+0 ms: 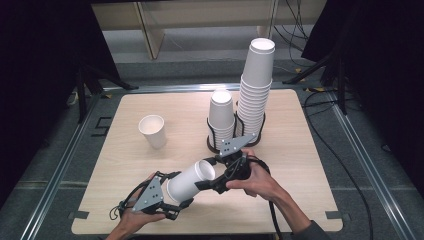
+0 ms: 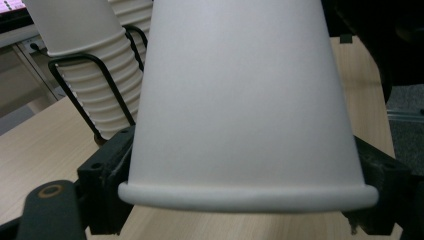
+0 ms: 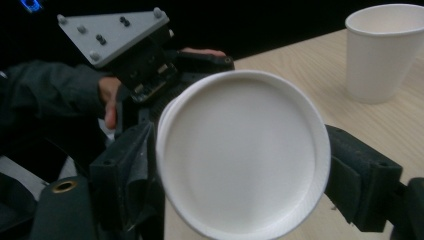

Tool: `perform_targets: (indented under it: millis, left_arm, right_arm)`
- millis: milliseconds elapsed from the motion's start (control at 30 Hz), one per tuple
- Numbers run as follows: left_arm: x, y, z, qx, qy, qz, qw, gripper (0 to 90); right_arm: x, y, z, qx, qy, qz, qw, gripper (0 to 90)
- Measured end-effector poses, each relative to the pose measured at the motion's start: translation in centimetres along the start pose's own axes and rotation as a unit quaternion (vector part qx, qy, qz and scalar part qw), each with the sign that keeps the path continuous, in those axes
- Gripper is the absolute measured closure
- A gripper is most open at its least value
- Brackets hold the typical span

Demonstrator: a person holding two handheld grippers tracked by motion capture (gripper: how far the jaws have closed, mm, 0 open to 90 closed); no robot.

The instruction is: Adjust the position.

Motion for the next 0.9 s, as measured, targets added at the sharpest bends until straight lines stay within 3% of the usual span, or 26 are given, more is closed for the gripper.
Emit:
perform_targets:
  millis: [100, 133, 300, 333, 433, 467, 500, 533, 567, 600, 633, 700, 733, 767, 800, 900]
  left_arm:
    - [-0.3, 0.1, 0.0, -0.003, 0.006, 0.026, 0.9996, 16.7]
    - [-0.5, 0.1, 0.0, -0.003, 0.010, 0.038, 0.9992, 16.9]
    - [-0.9, 0.4, 0.0, -0.007, 0.017, 0.070, 0.9974, 18.0]
    - [-1.1, 0.4, -0.1, -0.012, 0.019, 0.082, 0.9964, 18.3]
    - [-1.3, 0.6, -0.2, -0.020, 0.030, 0.103, 0.9940, 18.9]
    - [-1.4, 0.6, -0.3, -0.027, 0.031, 0.113, 0.9928, 18.9]
    - [-1.4, 0.6, -0.5, -0.025, 0.031, 0.117, 0.9923, 18.9]
    - [-1.5, 0.7, -0.5, -0.033, 0.034, 0.126, 0.9909, 18.9]
    - [-1.5, 0.7, -0.6, -0.033, 0.031, 0.131, 0.9904, 18.9]
    - [-1.6, 0.8, -0.7, -0.034, 0.037, 0.139, 0.9890, 18.9]
    - [-1.7, 0.7, -0.7, -0.040, 0.035, 0.151, 0.9872, 18.8]
    - [-1.8, 0.8, -0.9, -0.045, 0.038, 0.159, 0.9855, 18.5]
    - [-1.9, 0.8, -0.8, -0.049, 0.049, 0.170, 0.9830, 18.5]
    - [-1.9, 0.8, -1.0, -0.050, 0.042, 0.173, 0.9828, 18.5]
    - [-1.9, 0.7, -0.8, -0.051, 0.055, 0.182, 0.9805, 18.5]
    - [-1.9, 0.9, -1.2, -0.059, 0.044, 0.177, 0.9815, 18.4]
  right_arm:
    - [0.2, -0.4, 0.1, -0.029, -0.031, 0.021, 0.9989, 18.4]
    - [0.3, -0.5, 0.1, -0.041, -0.051, 0.029, 0.9975, 18.0]
    - [0.3, -1.0, 0.6, -0.059, -0.077, 0.065, 0.9932, 17.8]
    - [0.3, -1.1, 0.8, -0.072, -0.091, 0.085, 0.9897, 18.1]
    - [0.2, -1.0, 1.0, -0.076, -0.103, 0.105, 0.9862, 18.2]
    - [0.2, -0.9, 1.1, -0.084, -0.112, 0.112, 0.9837, 18.2]
    - [0.0, -0.9, 1.5, -0.091, -0.094, 0.125, 0.9834, 18.2]
    - [0.0, -0.8, 1.6, -0.092, -0.101, 0.131, 0.9820, 18.2]
    - [0.1, -0.7, 1.4, -0.093, -0.130, 0.134, 0.9780, 18.2]
    - [-0.1, -0.6, 1.8, -0.095, -0.109, 0.143, 0.9792, 18.2]
    - [0.0, -0.4, 1.6, -0.091, -0.141, 0.147, 0.9748, 18.3]
    - [-0.3, -0.1, 2.0, -0.090, -0.139, 0.162, 0.9729, 18.4]
    - [-0.3, 0.0, 2.1, -0.090, -0.140, 0.165, 0.9722, 18.4]
    - [-0.4, 0.2, 2.2, -0.089, -0.148, 0.171, 0.9701, 18.3]
    - [-0.5, 0.5, 2.2, -0.086, -0.161, 0.178, 0.9669, 18.3]
    - [-0.9, 1.4, 2.6, -0.084, -0.180, 0.207, 0.9579, 18.4]
Point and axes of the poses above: each handheld gripper's, and its own axes: y roughly forward along the jaws, x roughly out of its top, z roughly to its left, the point moved 4 cm from there along y, roughly forward along the jaws, and after that the axes turned 4 degrees about x, right-handed, at the moved point
